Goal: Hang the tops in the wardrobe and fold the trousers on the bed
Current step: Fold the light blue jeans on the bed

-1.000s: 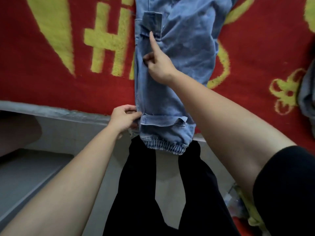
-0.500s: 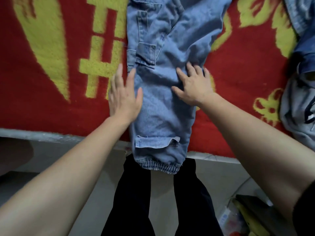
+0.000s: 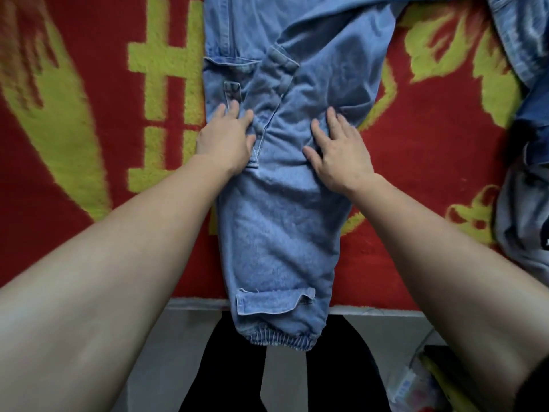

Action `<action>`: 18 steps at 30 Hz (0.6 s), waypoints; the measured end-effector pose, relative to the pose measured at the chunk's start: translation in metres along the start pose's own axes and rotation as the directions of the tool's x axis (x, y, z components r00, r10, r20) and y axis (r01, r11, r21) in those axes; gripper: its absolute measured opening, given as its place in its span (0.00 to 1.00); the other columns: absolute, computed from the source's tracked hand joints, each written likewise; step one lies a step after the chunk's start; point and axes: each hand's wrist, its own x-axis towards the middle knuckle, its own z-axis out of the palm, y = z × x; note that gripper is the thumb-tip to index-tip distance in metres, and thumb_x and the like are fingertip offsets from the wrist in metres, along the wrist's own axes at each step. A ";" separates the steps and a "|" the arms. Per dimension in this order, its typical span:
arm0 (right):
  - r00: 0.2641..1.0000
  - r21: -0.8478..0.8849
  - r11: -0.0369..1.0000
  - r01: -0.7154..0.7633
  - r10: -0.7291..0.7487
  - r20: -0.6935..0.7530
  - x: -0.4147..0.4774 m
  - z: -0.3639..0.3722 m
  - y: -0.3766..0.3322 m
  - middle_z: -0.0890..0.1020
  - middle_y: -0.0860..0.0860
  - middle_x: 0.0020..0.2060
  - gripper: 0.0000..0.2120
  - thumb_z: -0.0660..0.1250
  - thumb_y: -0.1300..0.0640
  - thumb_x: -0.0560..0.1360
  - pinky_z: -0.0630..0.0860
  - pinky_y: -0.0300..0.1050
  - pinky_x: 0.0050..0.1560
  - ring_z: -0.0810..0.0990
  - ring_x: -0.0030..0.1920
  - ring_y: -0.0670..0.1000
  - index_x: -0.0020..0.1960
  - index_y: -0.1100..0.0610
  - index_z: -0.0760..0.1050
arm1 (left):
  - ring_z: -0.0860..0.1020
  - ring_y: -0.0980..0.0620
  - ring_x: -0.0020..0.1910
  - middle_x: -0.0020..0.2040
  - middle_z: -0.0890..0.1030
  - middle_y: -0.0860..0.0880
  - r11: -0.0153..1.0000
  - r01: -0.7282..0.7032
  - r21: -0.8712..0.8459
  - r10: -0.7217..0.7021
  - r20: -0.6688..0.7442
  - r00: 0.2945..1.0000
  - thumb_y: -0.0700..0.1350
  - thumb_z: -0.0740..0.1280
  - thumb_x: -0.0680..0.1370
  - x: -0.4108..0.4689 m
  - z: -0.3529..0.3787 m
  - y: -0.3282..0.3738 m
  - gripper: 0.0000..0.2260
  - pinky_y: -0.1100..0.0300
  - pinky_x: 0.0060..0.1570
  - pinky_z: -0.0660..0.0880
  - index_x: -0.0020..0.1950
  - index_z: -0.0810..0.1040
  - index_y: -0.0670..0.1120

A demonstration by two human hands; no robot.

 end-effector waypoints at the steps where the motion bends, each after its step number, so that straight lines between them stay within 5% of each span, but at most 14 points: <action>1: 1.000 0.002 1.000 0.003 -0.003 -0.002 -0.001 0.001 0.000 0.50 0.61 0.80 0.30 0.52 0.42 0.83 0.51 0.55 0.78 0.51 0.79 0.60 0.80 0.55 0.54 | 0.54 0.42 0.78 0.80 0.55 0.44 1.000 0.007 -0.005 -0.006 0.018 1.000 0.52 0.58 0.83 0.000 0.001 0.000 0.23 0.44 0.70 0.63 0.77 0.61 0.49; 12: 0.998 -0.019 0.998 0.056 -0.057 -0.014 0.008 -0.009 0.007 0.53 0.60 0.80 0.31 0.51 0.39 0.82 0.54 0.55 0.76 0.54 0.78 0.60 0.80 0.53 0.55 | 0.48 0.45 0.80 0.81 0.51 0.47 0.998 0.044 -0.041 -0.044 0.005 0.999 0.52 0.54 0.85 0.000 0.009 -0.003 0.24 0.48 0.74 0.59 0.80 0.56 0.50; 18: 0.996 -0.140 0.987 0.074 -0.068 0.049 0.015 -0.026 0.005 0.61 0.62 0.76 0.30 0.55 0.40 0.81 0.65 0.57 0.68 0.63 0.73 0.63 0.76 0.57 0.62 | 0.48 0.46 0.80 0.81 0.50 0.48 0.996 0.077 -0.052 -0.075 0.047 0.996 0.51 0.55 0.85 0.000 0.007 0.001 0.24 0.49 0.75 0.56 0.80 0.56 0.51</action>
